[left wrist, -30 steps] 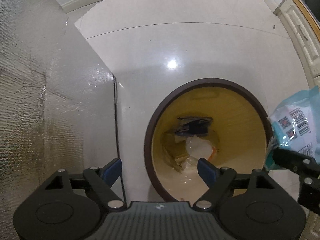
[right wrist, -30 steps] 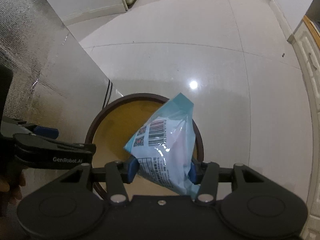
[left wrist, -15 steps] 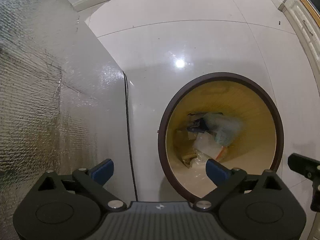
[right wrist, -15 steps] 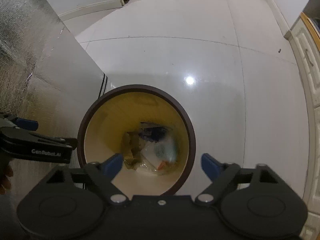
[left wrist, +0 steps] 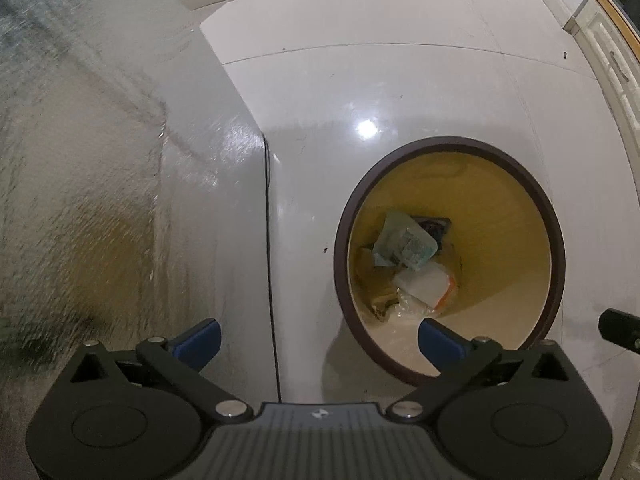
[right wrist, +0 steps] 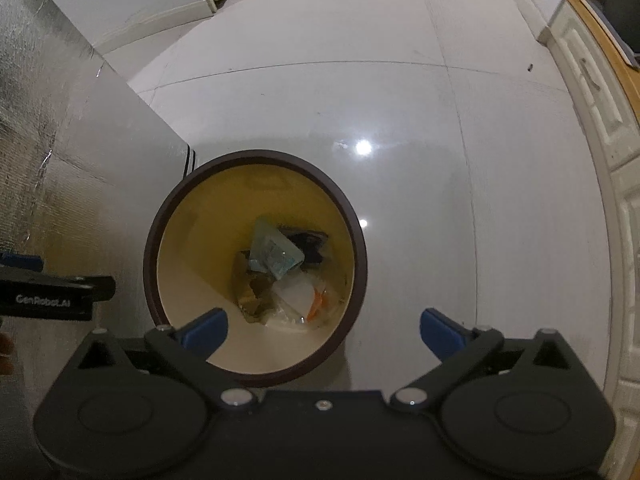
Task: Collect trash
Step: 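Move both open tools back over the table toward the remaining trash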
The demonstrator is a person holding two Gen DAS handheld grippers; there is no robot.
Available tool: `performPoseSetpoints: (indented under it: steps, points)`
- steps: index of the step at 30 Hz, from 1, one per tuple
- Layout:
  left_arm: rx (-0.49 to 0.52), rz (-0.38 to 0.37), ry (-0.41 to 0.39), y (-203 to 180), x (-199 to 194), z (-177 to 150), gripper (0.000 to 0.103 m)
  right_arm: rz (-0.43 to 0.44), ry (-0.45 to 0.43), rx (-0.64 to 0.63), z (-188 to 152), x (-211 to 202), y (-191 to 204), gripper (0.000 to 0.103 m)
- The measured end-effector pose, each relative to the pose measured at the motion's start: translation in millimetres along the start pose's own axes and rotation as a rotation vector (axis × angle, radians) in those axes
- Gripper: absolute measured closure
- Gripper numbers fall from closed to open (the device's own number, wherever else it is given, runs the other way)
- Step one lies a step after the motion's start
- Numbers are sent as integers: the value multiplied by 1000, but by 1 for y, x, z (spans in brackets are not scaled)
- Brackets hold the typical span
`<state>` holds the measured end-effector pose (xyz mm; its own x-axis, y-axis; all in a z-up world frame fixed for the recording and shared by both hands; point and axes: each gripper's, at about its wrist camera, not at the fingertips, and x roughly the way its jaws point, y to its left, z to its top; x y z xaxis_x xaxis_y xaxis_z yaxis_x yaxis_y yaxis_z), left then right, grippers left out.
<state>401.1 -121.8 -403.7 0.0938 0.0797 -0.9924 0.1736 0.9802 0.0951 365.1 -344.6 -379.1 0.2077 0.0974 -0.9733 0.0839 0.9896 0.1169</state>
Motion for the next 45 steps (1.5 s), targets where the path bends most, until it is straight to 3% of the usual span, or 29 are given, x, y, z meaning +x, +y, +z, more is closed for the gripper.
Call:
performPoseSetpoints:
  steps: [14, 28, 45]
  points:
    - [-35, -24, -36, 11, -43, -31, 0, -8, -47, 111, -32, -30, -11, 0]
    - [-39, -57, -304, 11, -156, -44, 0, -3, -264, 108, -42, -121, -16, 0]
    - [-41, -102, -638, 13, -283, -93, 0, -4, -577, 62, -68, -244, -3, 0]
